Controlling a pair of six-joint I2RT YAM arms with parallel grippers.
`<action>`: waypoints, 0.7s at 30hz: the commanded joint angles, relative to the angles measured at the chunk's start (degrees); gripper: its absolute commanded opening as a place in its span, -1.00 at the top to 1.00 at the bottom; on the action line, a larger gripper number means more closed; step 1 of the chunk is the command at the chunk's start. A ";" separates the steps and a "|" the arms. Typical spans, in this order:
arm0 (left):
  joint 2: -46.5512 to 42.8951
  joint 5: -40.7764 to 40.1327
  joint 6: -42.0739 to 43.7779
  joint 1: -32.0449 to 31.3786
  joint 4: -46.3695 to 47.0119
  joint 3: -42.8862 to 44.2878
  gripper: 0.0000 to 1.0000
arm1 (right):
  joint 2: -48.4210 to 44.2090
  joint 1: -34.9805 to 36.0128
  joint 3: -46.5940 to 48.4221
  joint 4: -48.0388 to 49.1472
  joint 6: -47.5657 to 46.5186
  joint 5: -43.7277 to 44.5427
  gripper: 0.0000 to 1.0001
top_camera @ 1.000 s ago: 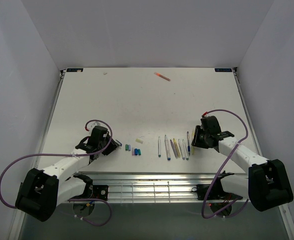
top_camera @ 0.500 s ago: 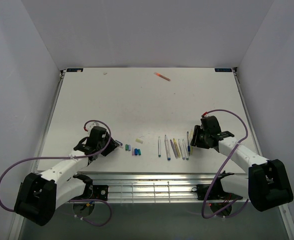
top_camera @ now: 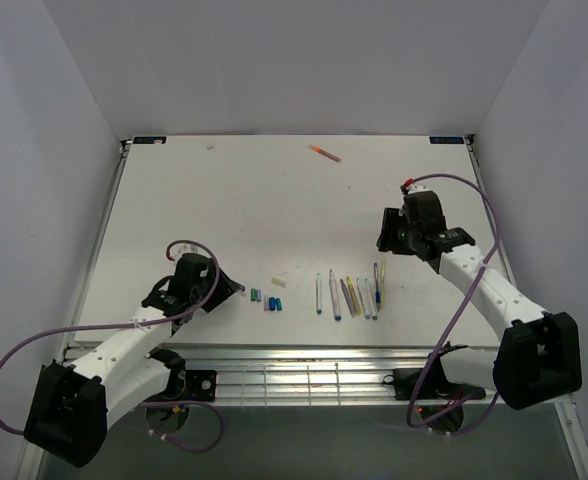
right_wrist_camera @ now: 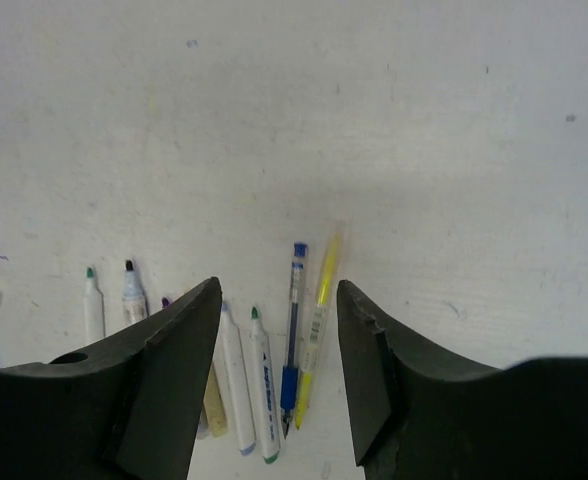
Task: Open the pen caps
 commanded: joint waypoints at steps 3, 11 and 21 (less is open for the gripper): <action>-3.76 0.77 2.27 0.37 -1.24 2.27 -0.26 | 7.46 -0.14 14.74 0.18 -6.15 0.52 -0.22; -5.00 2.00 4.03 0.37 -1.33 4.38 -0.50 | 25.47 -0.22 34.97 2.64 -13.08 -1.06 -0.57; -3.85 4.89 4.73 0.29 0.77 5.88 -0.68 | 50.68 -0.40 60.11 4.23 -22.75 -0.89 -0.79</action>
